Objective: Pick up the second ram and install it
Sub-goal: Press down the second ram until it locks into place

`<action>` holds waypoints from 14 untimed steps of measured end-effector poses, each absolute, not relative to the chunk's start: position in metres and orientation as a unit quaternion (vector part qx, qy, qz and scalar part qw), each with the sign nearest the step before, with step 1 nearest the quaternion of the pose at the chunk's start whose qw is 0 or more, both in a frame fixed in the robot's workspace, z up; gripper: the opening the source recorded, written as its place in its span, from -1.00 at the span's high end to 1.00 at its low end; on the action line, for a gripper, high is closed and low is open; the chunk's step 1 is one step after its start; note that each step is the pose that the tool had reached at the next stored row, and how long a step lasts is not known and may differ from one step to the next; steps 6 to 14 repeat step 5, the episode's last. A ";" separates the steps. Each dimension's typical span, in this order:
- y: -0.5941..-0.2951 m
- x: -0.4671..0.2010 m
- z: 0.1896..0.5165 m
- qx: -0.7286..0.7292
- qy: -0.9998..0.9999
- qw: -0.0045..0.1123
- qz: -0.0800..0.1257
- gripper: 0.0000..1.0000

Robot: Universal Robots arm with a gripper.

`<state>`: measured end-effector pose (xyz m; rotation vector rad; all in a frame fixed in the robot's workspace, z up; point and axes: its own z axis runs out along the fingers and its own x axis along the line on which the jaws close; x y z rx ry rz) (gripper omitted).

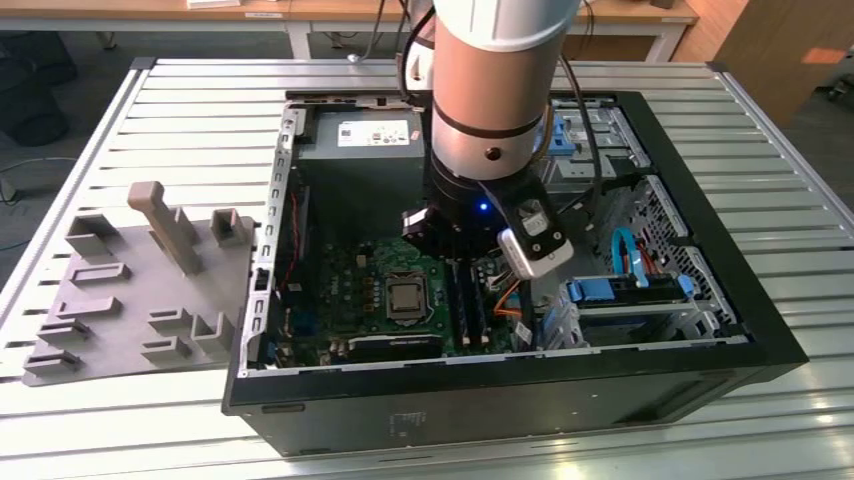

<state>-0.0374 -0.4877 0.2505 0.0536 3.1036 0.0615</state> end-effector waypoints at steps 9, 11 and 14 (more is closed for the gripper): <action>-0.488 -0.037 0.253 0.017 0.999 0.018 0.020 0.79; -0.488 -0.037 0.253 0.017 0.999 0.018 0.020 0.79; -0.488 -0.037 0.253 0.017 0.999 0.018 0.020 0.79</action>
